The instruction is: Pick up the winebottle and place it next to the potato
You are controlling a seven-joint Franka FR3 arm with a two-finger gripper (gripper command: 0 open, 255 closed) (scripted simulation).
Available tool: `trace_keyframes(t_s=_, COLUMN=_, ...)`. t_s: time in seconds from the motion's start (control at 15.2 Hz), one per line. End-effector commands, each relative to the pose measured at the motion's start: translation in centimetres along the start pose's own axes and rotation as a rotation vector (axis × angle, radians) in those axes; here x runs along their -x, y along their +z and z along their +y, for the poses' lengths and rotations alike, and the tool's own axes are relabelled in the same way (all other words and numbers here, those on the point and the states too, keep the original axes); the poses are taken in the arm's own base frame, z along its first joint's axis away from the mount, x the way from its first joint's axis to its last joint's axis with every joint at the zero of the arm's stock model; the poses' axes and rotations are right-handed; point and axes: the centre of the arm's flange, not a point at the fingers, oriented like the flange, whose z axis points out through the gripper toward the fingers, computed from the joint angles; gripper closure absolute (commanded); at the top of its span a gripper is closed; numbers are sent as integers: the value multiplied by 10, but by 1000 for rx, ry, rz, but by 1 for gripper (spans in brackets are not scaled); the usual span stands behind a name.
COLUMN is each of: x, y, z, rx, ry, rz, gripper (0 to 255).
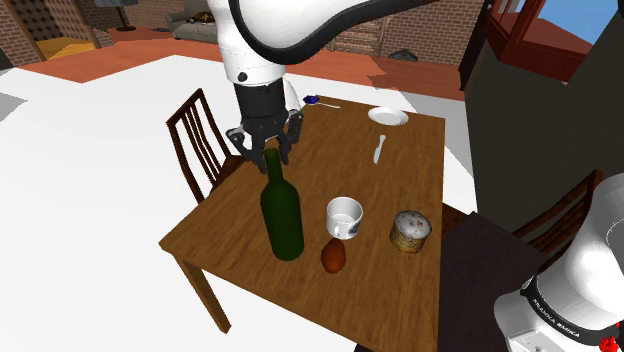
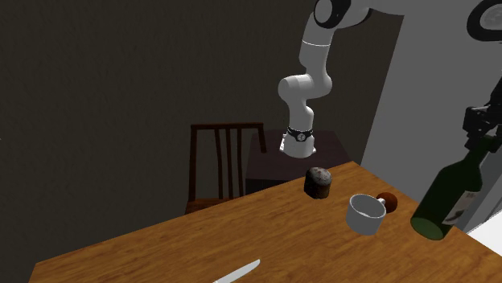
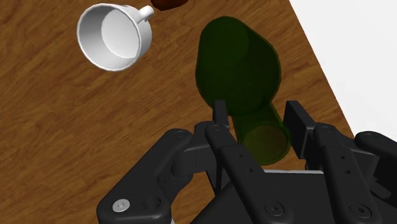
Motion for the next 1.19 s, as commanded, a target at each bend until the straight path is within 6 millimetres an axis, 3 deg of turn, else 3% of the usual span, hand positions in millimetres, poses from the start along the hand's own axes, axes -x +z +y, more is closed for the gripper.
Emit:
trace_keyframes(t_s=0.0, x=-2, y=10, z=-1, rx=-1, ry=0, rz=1, gripper=255)
trace_keyframes(t_s=0.53, x=-2, y=16, z=-1, rx=-1, ry=0, rz=1, gripper=255)
trace_keyframes(t_s=0.59, x=-2, y=16, z=-1, rx=-1, ry=0, rz=1, gripper=0)
trace_keyframes(t_s=0.92, x=-2, y=16, z=-1, rx=-1, ry=0, rz=1, gripper=0)
trace_keyframes(t_s=1.12, x=-2, y=-24, z=-1, rx=-1, ry=0, rz=1, gripper=0)
